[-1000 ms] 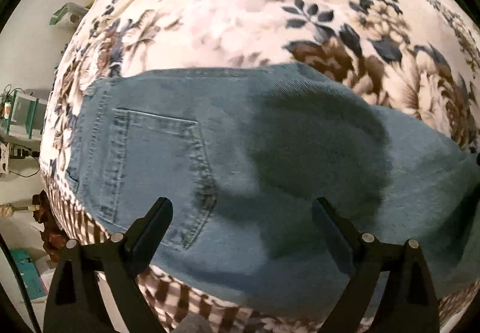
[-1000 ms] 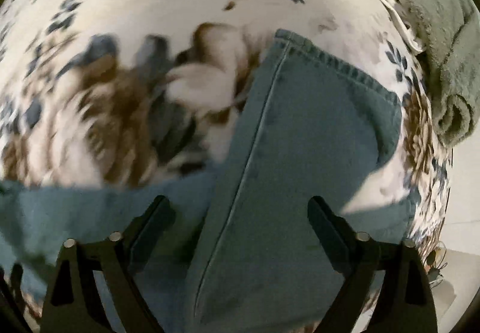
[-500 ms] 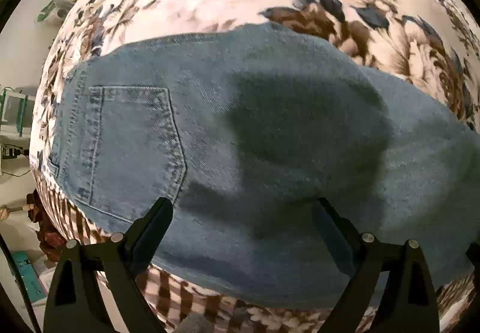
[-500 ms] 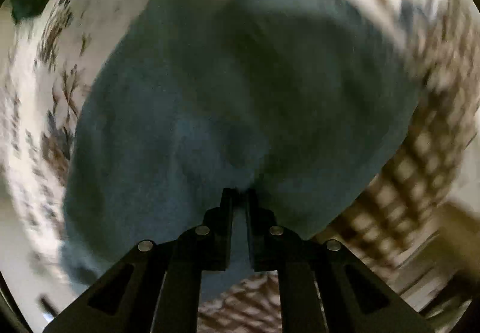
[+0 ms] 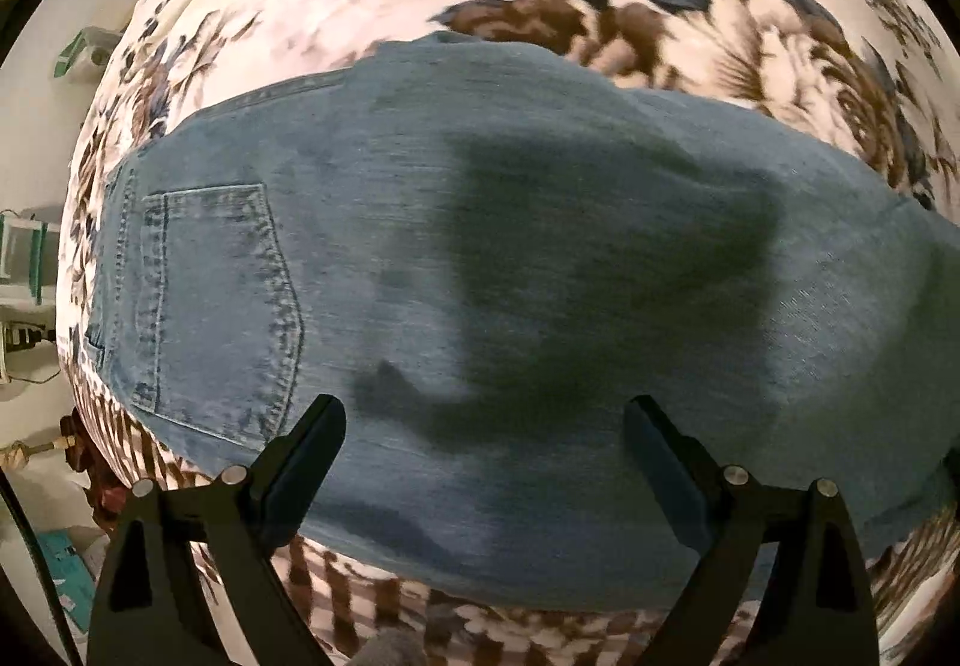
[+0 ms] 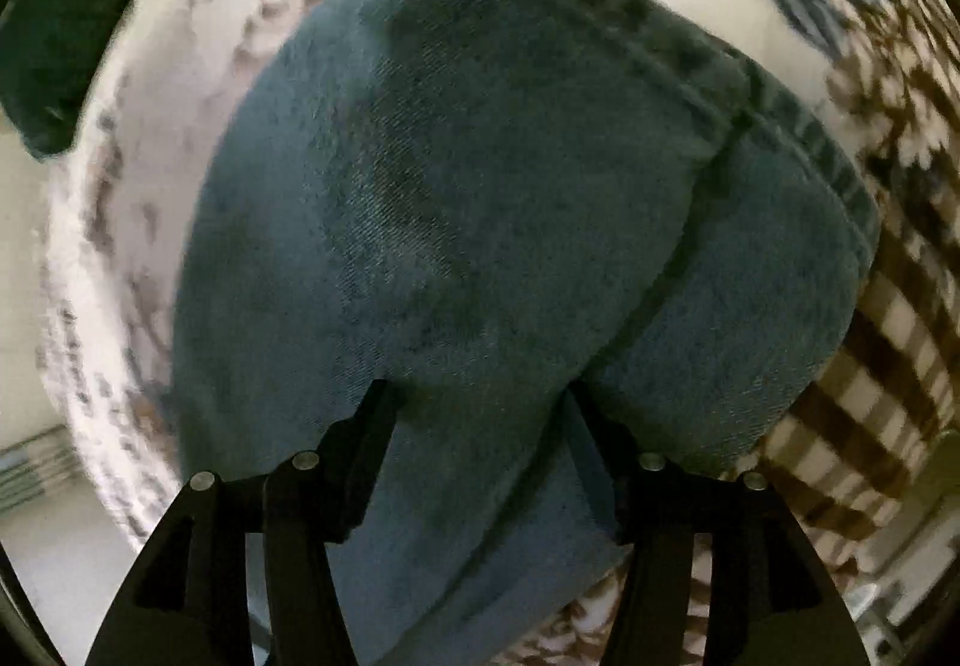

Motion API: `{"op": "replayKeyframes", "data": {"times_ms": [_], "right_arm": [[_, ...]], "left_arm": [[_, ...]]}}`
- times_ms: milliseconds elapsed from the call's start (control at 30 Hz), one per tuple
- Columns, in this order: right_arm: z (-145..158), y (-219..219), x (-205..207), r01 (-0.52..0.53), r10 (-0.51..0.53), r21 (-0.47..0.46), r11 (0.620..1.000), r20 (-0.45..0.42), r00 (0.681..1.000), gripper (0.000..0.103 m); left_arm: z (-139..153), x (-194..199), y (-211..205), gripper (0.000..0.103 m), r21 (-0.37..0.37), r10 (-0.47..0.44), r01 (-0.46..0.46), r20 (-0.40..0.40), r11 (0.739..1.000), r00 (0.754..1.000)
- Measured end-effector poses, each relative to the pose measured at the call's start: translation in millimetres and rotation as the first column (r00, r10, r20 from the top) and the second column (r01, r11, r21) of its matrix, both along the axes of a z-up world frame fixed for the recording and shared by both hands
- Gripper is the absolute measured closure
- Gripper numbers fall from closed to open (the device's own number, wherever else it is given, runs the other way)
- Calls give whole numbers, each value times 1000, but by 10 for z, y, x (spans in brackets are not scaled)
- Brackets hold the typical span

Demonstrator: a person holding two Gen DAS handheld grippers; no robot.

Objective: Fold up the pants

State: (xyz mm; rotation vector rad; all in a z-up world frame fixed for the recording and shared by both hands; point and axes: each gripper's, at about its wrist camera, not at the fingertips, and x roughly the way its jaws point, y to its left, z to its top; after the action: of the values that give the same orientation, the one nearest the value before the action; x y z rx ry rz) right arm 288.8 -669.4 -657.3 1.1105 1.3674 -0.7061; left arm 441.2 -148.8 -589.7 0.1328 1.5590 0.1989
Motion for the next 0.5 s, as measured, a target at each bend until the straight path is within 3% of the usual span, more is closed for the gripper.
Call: {"op": "replayKeyframes", "data": {"times_ms": [200,367,433,467,500], "right_arm": [[123,337,327,-121,104,-104,987,-157,982,44],[-6,459,425,-131,116,-95,987,-148,982,45],[48,533,510,-163,145,-143,976,-132,981,63],[118,585,558,-210,180,-196,958,-160,970,90],[200,604,522,-224,194,-215,950,-151,969,93]], "left_arm": [[28,-6,-118,8,8,-13,13,1,1000,1000],[22,4,-114,8,17,-21,21,2,1000,1000],[25,8,-135,8,18,-21,21,1,1000,1000],[29,6,-143,8,19,-23,23,1,1000,1000],[38,6,-155,8,20,-27,27,2,999,1000]]}}
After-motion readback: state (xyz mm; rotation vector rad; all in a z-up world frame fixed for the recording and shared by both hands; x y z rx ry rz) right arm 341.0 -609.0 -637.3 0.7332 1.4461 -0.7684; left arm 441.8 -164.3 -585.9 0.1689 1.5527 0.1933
